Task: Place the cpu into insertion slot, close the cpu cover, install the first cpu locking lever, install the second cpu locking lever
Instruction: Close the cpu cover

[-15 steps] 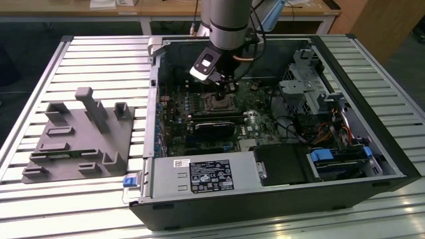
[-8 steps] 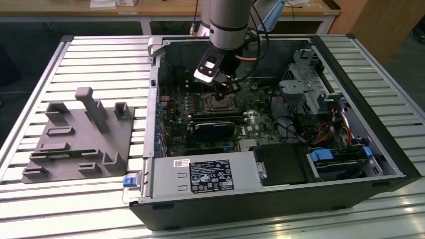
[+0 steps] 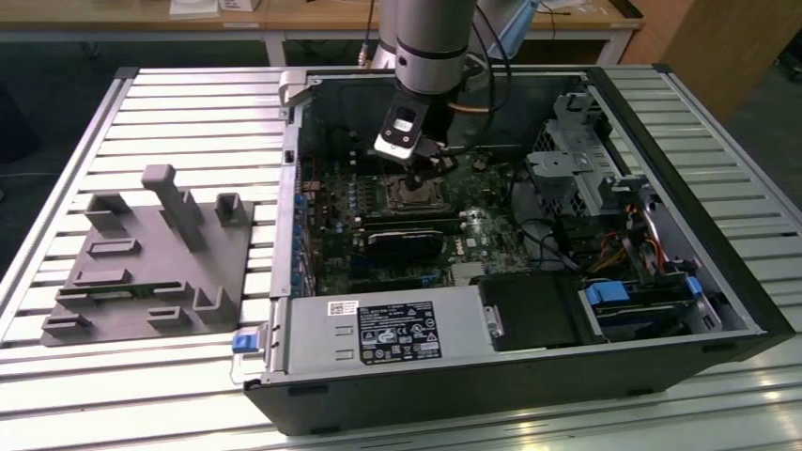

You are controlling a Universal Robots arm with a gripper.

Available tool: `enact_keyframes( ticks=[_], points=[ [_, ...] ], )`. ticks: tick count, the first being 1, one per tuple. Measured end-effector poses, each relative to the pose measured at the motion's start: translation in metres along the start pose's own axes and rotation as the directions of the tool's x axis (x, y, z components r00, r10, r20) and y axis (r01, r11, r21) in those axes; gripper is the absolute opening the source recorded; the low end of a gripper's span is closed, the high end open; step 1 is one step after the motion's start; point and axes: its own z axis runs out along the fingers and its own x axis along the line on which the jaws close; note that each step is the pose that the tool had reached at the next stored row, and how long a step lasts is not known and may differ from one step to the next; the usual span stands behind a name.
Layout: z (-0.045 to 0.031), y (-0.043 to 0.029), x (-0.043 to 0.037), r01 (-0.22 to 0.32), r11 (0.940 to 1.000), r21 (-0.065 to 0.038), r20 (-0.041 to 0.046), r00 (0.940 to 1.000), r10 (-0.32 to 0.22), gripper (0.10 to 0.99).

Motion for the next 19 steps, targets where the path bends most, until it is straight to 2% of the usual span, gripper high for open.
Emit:
enact_keyframes(
  ticks=[4,9,15,19],
  points=[
    [0.0001,0.0000,0.0000,0.063,0.9980,0.001,0.0000,0.9980,-0.063,0.106],
    [0.0001,0.0000,0.0000,0.140,0.9902,0.002,-0.0001,0.9902,-0.140,0.106],
    [0.0002,0.0000,0.0000,0.230,0.9732,0.003,-0.0003,0.9732,-0.230,0.106],
    [0.0003,0.0000,0.0000,0.285,0.9586,0.003,-0.0005,0.9586,-0.285,0.106]
  ],
)
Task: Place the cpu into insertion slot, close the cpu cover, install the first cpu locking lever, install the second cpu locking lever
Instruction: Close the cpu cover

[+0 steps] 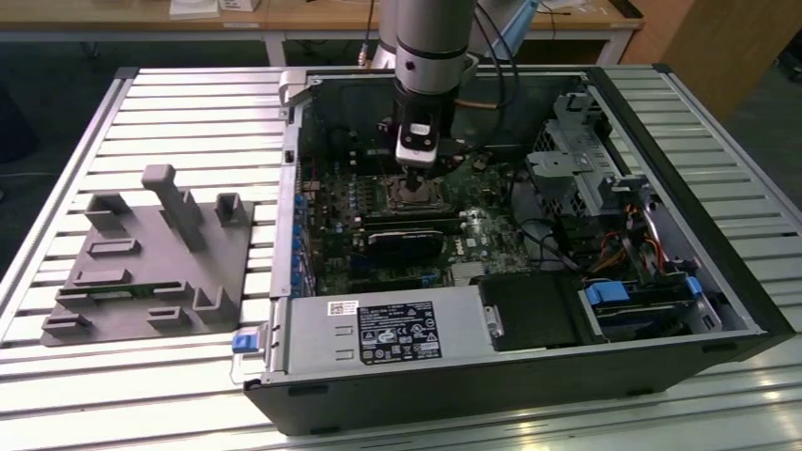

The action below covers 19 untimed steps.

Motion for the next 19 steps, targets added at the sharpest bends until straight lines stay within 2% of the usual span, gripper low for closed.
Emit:
enact_keyframes(
  ticks=[5,9,14,19],
  points=[
    [0.0001,0.0000,0.0000,0.075,0.9972,0.001,0.0000,0.9972,-0.075,0.106],
    [0.0001,0.0000,0.0000,0.140,0.9901,0.002,-0.0001,0.9901,-0.140,0.106],
    [0.0001,0.0000,0.0000,0.220,0.9754,0.003,-0.0003,0.9754,-0.220,0.106],
    [0.0002,0.0000,0.0000,0.293,0.9560,0.003,-0.0005,0.9561,-0.293,0.106]
  ],
)
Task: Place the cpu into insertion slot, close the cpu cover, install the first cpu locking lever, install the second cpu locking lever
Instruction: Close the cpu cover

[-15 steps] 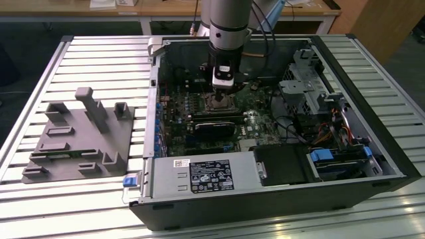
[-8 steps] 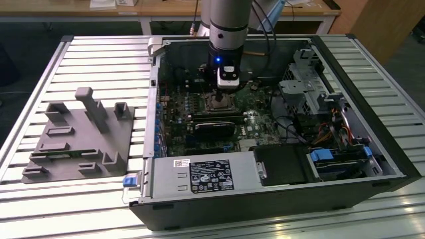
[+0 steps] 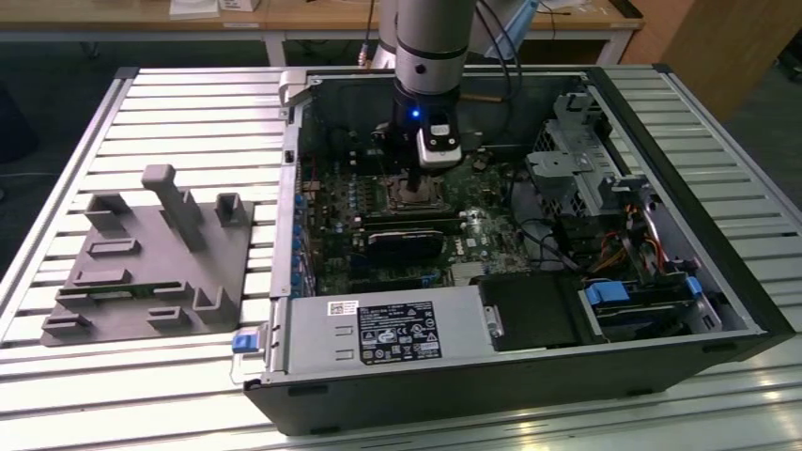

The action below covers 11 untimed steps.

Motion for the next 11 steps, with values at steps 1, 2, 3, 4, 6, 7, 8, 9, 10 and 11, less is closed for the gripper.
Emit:
enact_keyframes(
  ticks=[1,2,3,4,6,7,8,9,10,11],
  points=[
    [0.0000,0.0000,0.0000,0.012,0.9999,0.000,0.0000,0.9999,-0.012,0.106],
    [0.0000,0.0000,0.0000,0.020,0.9998,-0.001,0.0000,0.9998,-0.020,0.106],
    [0.0000,0.0000,0.0000,0.026,0.9996,-0.005,0.0000,0.9997,-0.026,0.106],
    [0.0001,0.0000,0.0000,0.032,0.9995,-0.009,0.0024,0.9995,-0.032,0.106],
    [0.0002,0.0000,0.0000,0.043,0.9989,-0.016,0.0131,0.9990,-0.043,0.106],
    [0.0003,0.0000,0.0000,0.049,0.9986,-0.021,0.0206,0.9986,-0.049,0.106],
    [0.0004,0.0000,0.0000,0.056,0.9981,-0.025,0.0289,0.9980,-0.056,0.106],
    [0.0005,0.0000,0.0000,0.063,0.9976,-0.029,0.0363,0.9974,-0.062,0.106],
    [0.0007,0.0000,0.0000,0.070,0.9970,-0.033,0.0423,0.9968,-0.068,0.106],
    [0.0009,0.0000,0.0000,0.078,0.9963,-0.036,0.0455,0.9960,-0.077,0.106]
  ],
)
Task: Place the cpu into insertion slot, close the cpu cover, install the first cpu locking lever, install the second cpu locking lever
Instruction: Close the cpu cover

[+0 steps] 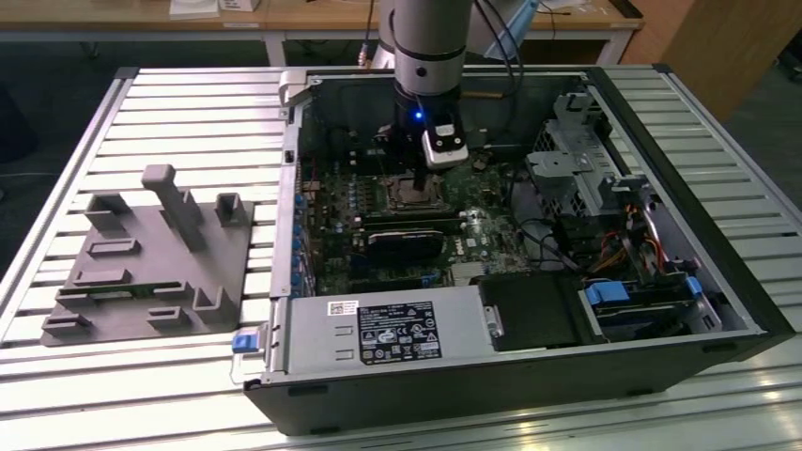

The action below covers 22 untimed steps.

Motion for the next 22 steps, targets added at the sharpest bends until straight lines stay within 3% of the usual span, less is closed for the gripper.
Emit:
enact_keyframes(
  ticks=[5,11,18,22],
  points=[
    [0.0011,0.0000,0.0000,0.066,0.9978,-0.007,-0.0011,0.9978,-0.066,0.106],
    [0.0018,-0.0001,0.0003,0.164,0.9864,-0.011,-0.0043,0.9864,-0.164,0.106],
    [0.0015,-0.0035,0.0085,0.190,0.9816,-0.012,-0.0041,0.9817,-0.191,0.106],
    [0.0007,-0.0038,0.0090,0.204,0.9788,-0.012,-0.0043,0.9789,-0.205,0.106]
  ],
)
